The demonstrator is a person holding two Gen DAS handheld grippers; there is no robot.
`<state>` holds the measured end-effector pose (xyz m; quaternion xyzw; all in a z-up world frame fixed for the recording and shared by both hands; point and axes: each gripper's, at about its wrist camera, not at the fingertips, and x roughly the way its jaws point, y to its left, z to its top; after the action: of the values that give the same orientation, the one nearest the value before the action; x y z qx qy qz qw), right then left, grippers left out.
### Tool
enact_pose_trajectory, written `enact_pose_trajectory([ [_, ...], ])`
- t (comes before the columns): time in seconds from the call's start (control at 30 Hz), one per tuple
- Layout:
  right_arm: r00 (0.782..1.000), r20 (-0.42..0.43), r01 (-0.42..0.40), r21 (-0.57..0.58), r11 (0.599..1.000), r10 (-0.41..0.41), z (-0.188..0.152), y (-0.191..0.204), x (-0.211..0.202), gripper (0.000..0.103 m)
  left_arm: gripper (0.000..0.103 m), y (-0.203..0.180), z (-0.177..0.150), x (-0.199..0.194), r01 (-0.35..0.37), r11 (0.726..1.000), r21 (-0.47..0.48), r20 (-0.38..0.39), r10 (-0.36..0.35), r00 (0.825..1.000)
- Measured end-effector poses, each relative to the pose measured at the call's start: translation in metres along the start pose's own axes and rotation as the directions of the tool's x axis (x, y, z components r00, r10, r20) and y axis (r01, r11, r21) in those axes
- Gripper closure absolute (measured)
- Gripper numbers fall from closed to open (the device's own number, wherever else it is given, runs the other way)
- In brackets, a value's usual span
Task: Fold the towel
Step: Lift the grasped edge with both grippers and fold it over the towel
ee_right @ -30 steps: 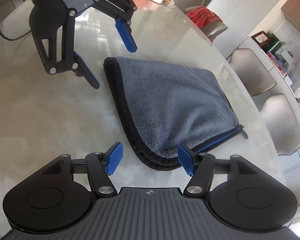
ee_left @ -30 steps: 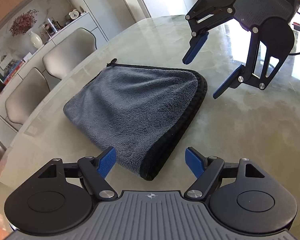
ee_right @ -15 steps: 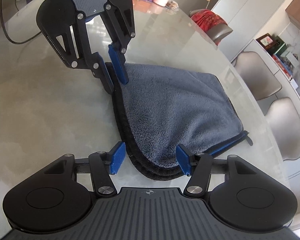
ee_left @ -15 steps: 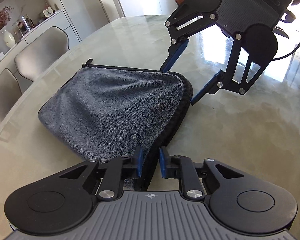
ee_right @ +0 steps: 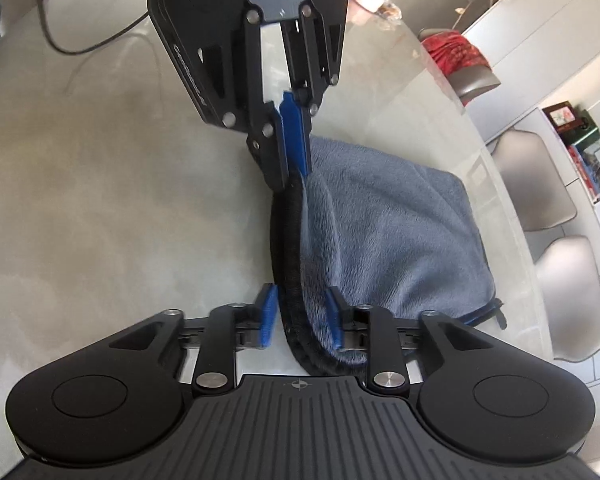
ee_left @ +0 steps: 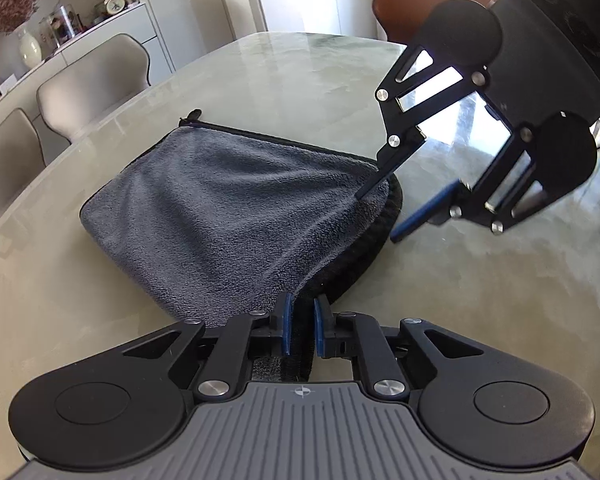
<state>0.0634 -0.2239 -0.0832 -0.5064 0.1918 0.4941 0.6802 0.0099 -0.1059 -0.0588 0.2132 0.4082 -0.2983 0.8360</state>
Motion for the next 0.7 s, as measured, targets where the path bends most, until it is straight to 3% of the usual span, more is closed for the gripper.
enact_pose_trajectory([
  [0.13, 1.000, 0.006, -0.013, 0.038, 0.999, 0.013, 0.003, -0.003, 0.005, 0.070, 0.096, 0.012, 0.004, 0.001, -0.020, 0.998, -0.061, 0.012, 0.020, 1.000],
  [0.27, 0.999, 0.016, -0.051, 0.157, 0.986, 0.049, 0.003, -0.013, 0.009, 0.071, 0.096, 0.021, 0.006, -0.002, -0.013, 0.996, -0.092, 0.032, 0.016, 0.999],
  [0.4, 0.995, -0.011, -0.090, 0.243, 0.966, 0.095, 0.004, -0.024, 0.012, 0.091, 0.094, 0.012, 0.007, -0.011, 0.021, 1.000, -0.012, 0.039, -0.020, 0.999],
  [0.57, 0.994, -0.007, -0.098, 0.309, 0.946, 0.105, 0.007, -0.032, 0.005, 0.091, 0.090, -0.004, 0.001, -0.018, 0.035, 0.995, 0.091, 0.025, -0.037, 0.999],
  [0.7, 0.994, 0.016, -0.109, 0.400, 0.910, 0.112, 0.005, -0.048, 0.001, 0.092, 0.079, -0.013, 0.002, -0.023, 0.030, 0.992, 0.125, 0.034, -0.035, 0.999],
])
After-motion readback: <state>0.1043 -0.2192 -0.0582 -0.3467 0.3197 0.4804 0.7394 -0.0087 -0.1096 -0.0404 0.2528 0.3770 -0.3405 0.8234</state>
